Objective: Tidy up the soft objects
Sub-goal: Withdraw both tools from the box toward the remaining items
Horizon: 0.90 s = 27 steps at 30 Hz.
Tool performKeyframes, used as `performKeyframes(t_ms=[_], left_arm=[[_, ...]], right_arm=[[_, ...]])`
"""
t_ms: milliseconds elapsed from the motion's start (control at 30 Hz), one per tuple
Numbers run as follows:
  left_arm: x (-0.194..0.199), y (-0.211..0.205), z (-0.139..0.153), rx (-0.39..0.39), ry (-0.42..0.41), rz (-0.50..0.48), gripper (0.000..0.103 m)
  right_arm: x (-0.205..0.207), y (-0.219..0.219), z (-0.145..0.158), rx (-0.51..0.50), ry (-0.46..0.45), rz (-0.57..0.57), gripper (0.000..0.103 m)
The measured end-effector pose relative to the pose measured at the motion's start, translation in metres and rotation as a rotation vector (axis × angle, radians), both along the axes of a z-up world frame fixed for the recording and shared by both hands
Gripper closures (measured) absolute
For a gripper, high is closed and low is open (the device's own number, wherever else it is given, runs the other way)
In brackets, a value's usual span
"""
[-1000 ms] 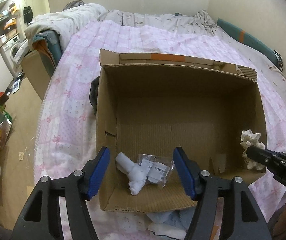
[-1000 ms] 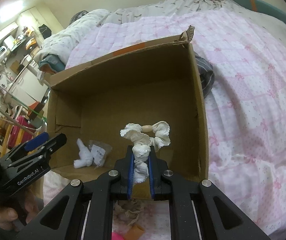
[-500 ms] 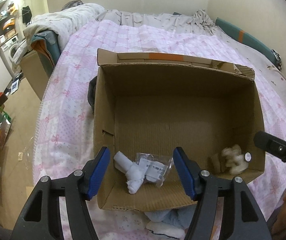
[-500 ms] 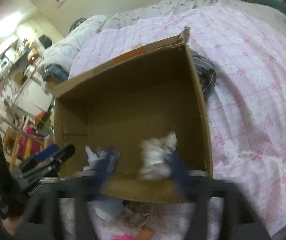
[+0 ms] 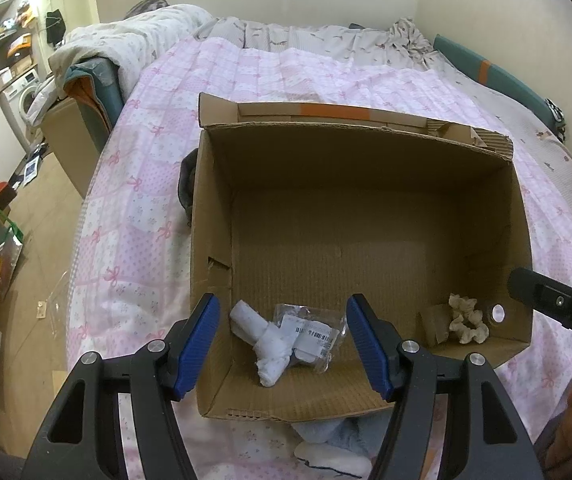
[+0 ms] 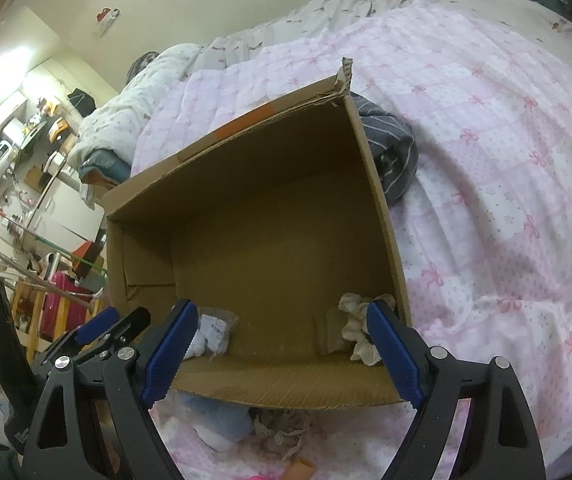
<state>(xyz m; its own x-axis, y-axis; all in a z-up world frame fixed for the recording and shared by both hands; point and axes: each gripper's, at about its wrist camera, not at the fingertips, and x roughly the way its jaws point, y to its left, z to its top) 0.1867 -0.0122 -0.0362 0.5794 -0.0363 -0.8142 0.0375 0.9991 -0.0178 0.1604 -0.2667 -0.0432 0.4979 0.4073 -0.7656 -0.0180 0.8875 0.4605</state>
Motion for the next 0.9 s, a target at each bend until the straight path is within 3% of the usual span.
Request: performKeyframes(t_ms=[600, 900], left_arm=[[-0.031, 0.022, 0.027, -0.003, -0.052, 0.034, 0.040], [-0.053, 0.039, 0.026, 0.007, -0.013, 0.090, 0.040]], right_arm=[[-0.017, 0.004, 0.013, -0.022, -0.019, 0.024, 0.011], [-0.043, -0.007, 0.024, -0.067, -0.029, -0.014, 0.011]])
